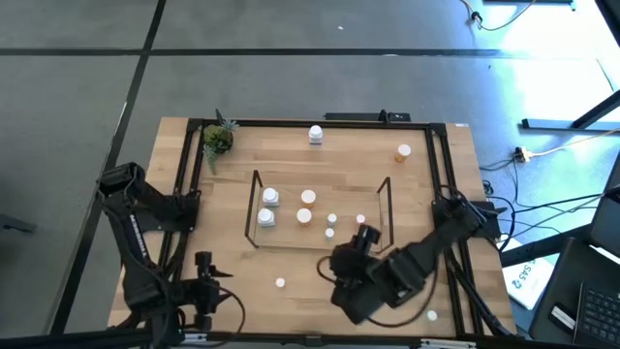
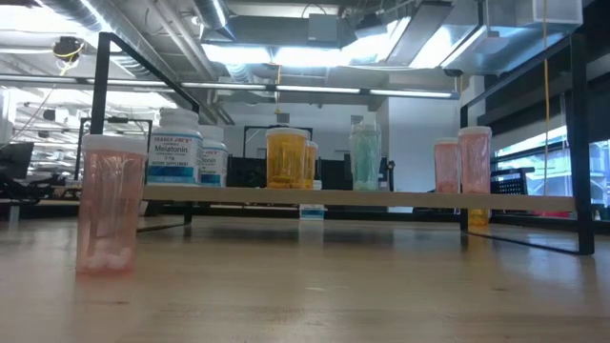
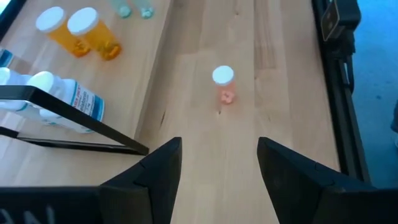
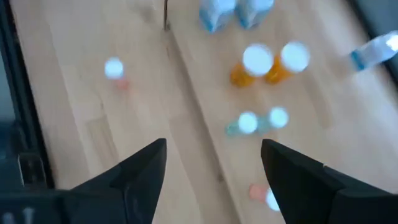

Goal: Pick and place medicine bottles onto shelf by color
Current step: Adjust the pink bottle on the shelf

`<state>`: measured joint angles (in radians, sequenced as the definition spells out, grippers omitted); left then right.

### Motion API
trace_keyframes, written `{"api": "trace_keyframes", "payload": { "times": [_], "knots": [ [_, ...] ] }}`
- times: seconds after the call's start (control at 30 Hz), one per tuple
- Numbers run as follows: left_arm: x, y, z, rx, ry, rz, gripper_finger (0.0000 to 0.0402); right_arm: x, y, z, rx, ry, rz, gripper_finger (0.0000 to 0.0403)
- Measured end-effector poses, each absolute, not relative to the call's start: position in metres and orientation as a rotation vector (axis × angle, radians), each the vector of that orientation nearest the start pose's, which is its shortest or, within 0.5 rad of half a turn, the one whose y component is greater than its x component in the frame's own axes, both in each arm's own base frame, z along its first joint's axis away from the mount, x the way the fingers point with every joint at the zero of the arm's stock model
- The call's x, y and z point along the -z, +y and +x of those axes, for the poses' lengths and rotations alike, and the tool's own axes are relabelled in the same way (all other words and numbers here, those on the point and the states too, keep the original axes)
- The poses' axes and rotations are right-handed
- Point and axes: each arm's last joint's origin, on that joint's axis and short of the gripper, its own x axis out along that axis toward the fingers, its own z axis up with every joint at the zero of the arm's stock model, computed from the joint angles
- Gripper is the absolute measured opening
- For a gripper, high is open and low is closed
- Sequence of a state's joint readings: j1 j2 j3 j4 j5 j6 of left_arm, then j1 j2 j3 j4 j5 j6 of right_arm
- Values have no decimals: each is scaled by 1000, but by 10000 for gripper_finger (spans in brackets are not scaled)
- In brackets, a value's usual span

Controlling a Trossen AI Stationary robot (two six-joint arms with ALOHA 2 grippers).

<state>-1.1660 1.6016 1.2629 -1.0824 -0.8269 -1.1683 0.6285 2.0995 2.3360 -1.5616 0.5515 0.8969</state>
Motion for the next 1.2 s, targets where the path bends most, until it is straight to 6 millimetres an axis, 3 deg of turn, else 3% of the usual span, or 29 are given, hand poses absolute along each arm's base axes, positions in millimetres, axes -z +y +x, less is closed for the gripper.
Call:
{"api": "trace_keyframes", "payload": {
  "times": [0.1,0.33,0.63,0.97,1.2],
  "knots": [
    [-256,-260,135,-183,751,93,203,-356,213,337,338,1101,86,264],
    [-256,-261,133,-181,751,90,203,-349,201,341,342,1154,78,264],
    [-256,-261,133,-180,752,84,203,-325,185,315,535,1217,163,264],
    [-256,-261,133,-188,752,74,203,-262,206,317,420,1305,268,261],
    [-256,-261,133,-190,751,69,203,-247,211,322,349,1267,289,194]
  ]
}}
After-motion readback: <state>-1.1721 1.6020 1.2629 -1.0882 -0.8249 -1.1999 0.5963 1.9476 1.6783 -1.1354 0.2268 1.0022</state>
